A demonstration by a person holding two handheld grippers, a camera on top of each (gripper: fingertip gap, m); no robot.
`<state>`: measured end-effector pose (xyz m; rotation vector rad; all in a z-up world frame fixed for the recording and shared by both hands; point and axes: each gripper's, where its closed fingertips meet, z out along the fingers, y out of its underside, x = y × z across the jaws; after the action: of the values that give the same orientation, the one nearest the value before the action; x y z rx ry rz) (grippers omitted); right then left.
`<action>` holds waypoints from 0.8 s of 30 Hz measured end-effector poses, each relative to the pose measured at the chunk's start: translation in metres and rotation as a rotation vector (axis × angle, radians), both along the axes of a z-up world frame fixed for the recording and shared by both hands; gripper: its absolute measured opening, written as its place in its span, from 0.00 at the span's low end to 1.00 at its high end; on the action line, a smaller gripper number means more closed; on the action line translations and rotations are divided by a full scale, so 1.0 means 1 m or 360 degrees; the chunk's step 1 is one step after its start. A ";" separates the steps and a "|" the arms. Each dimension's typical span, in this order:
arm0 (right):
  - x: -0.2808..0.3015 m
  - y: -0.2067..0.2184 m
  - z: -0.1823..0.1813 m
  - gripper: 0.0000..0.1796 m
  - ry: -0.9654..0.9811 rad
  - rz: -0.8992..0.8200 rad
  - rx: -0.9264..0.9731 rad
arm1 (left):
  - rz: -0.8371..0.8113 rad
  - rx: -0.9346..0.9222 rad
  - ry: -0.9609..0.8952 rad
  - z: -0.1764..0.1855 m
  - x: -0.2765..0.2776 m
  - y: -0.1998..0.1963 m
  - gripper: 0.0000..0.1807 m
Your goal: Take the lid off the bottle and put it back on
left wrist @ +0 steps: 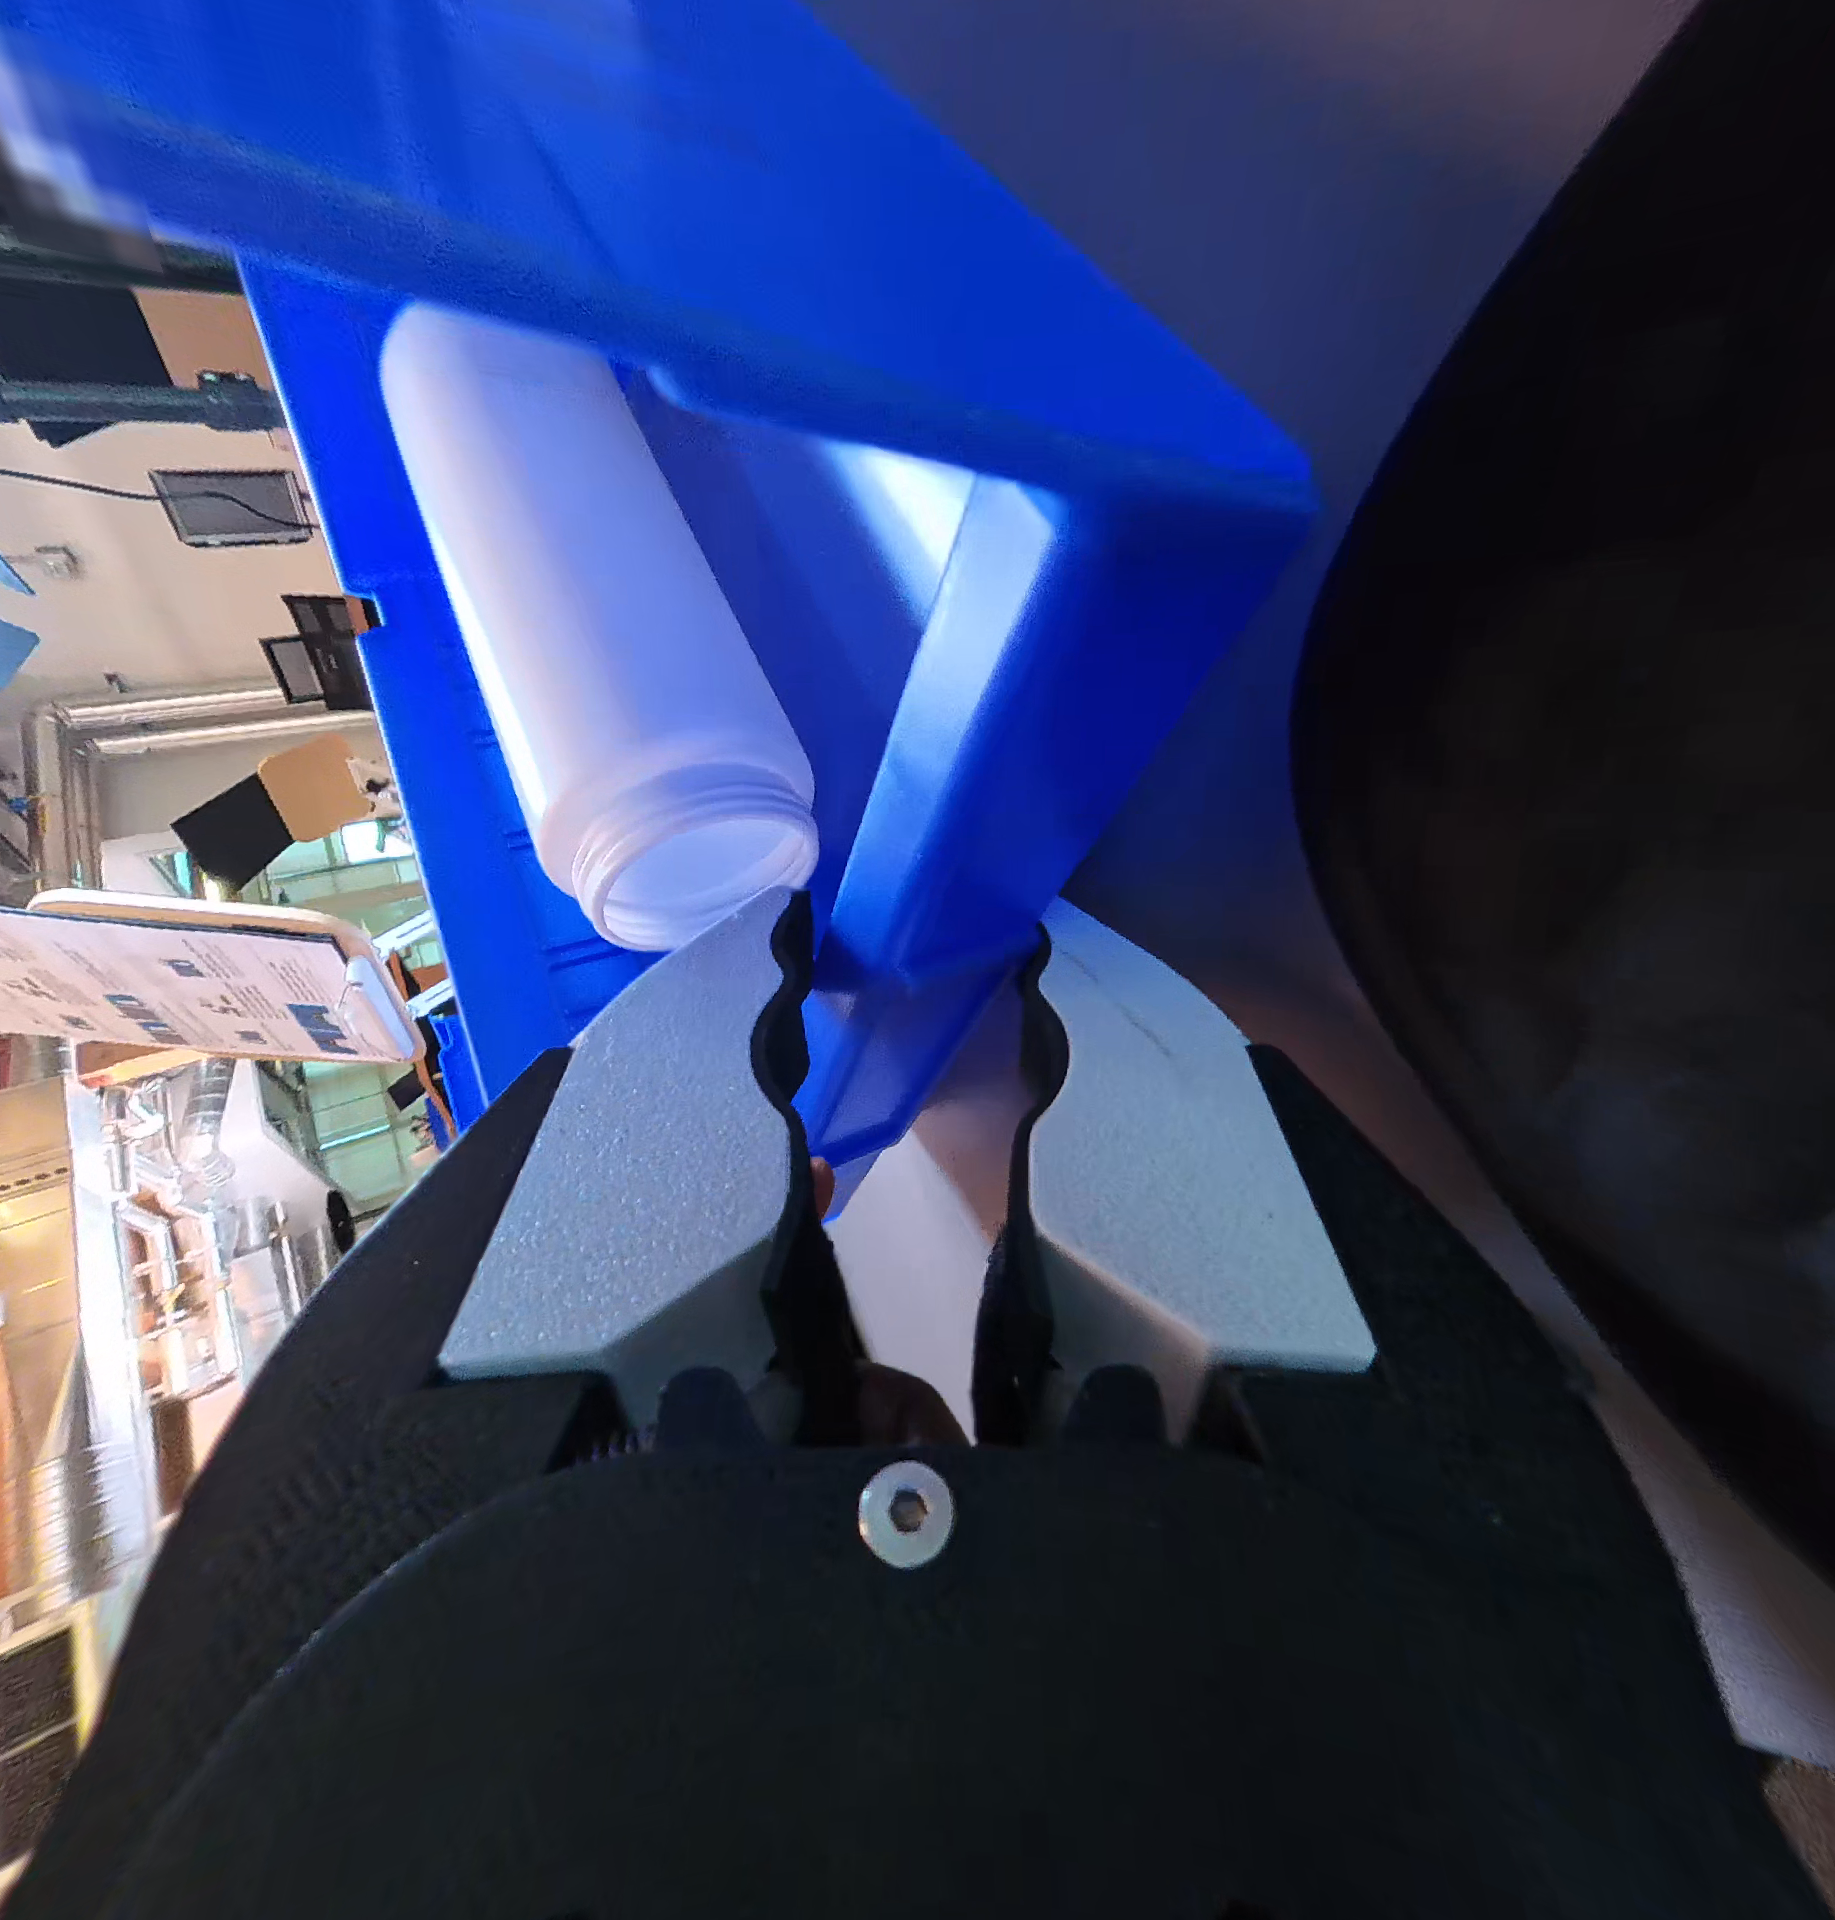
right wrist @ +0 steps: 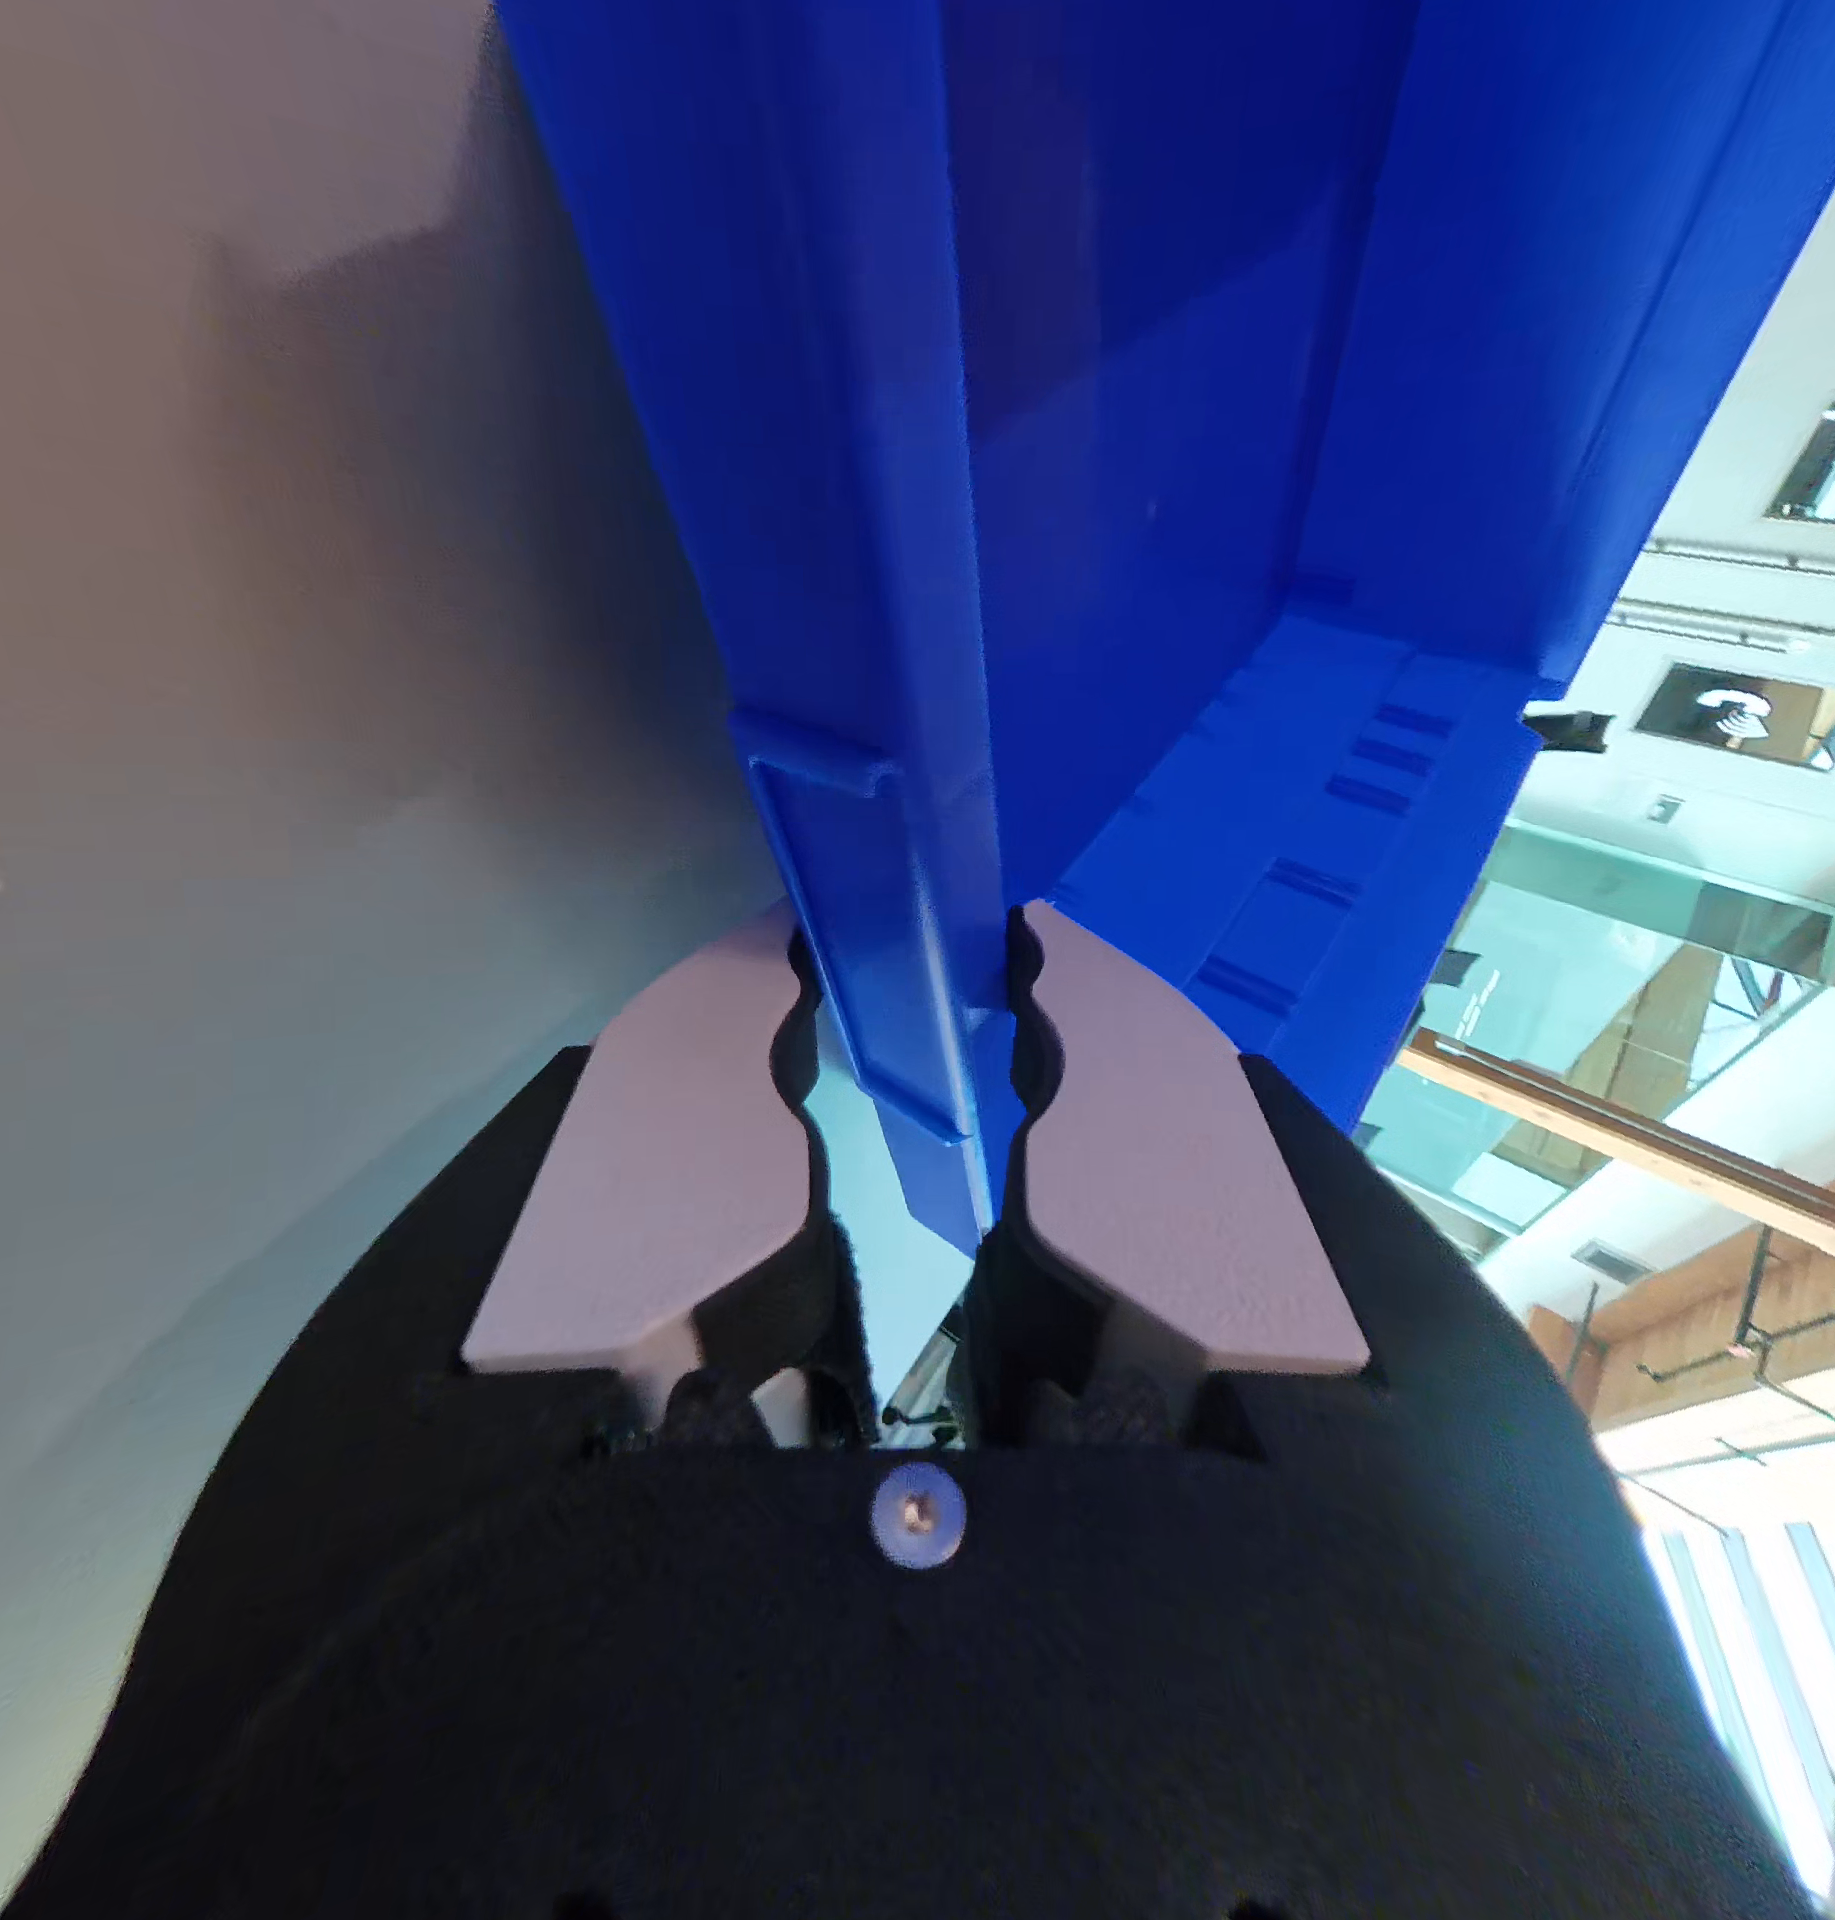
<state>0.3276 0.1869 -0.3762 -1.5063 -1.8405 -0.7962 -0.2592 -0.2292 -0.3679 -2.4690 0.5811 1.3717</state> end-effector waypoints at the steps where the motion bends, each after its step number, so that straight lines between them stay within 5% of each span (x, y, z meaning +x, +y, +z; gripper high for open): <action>1: 0.000 -0.001 0.000 0.19 0.0015 0.0018 -0.0017 | -0.0022 0.0033 -0.0015 0.000 0.000 0.002 0.21; 24: -0.001 -0.012 -0.004 0.18 0.0097 0.0152 -0.0174 | -0.0252 0.0376 -0.0347 -0.004 -0.007 0.022 0.25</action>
<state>0.3267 0.1749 -0.3806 -1.4803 -1.9218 -0.6067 -0.2660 -0.2067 -0.3723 -2.2887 0.5192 1.0311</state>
